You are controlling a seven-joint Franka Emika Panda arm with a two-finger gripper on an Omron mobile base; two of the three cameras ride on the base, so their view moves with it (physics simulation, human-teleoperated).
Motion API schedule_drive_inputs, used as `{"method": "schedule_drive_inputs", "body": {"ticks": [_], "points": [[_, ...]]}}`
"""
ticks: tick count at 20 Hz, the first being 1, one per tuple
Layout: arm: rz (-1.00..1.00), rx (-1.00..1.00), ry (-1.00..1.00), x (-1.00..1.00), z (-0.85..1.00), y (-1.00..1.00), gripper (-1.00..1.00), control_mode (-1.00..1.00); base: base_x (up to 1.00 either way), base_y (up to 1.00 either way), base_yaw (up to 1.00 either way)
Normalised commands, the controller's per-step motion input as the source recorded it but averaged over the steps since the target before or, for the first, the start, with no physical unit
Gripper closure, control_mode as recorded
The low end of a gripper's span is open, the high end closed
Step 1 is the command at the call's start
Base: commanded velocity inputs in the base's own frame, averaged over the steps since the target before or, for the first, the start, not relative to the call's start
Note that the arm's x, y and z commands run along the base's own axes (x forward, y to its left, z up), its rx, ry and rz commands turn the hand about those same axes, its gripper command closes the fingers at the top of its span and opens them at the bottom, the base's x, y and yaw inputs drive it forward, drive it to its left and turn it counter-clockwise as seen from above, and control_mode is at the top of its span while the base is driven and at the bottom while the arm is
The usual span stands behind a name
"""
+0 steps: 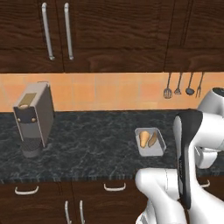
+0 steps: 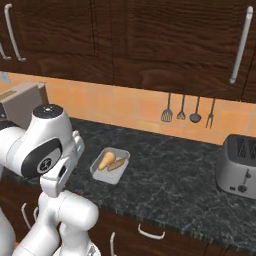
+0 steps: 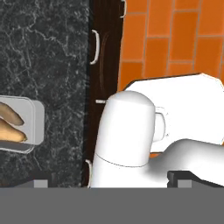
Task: Take the meat container that has the shrimp and place it on the second highest rack of the freezer. Then take the vegetable container that has the sweet potato and squash and place it on the highest rack of the freezer.
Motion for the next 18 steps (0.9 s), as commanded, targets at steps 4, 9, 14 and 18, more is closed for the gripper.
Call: {"method": "schedule_drive_inputs", "body": {"ticks": [4, 9, 14, 18], "points": [[0.00, 0.00, 0.00, 0.00, 0.00, 0.00, -1.00, 1.00, 0.17, 0.00, 0.00], [0.05, 0.00, 0.01, 0.00, -0.05, -0.05, -1.00, -1.00, 0.00, -0.02, 0.04], [0.40, 0.01, 0.01, 0.26, -0.29, -0.36, -1.00, -1.00, 0.00, 0.00, 0.00], [0.41, 0.03, 0.02, 0.76, -0.29, -0.36, -1.00, -1.00, 0.00, 0.00, 0.00]]}}
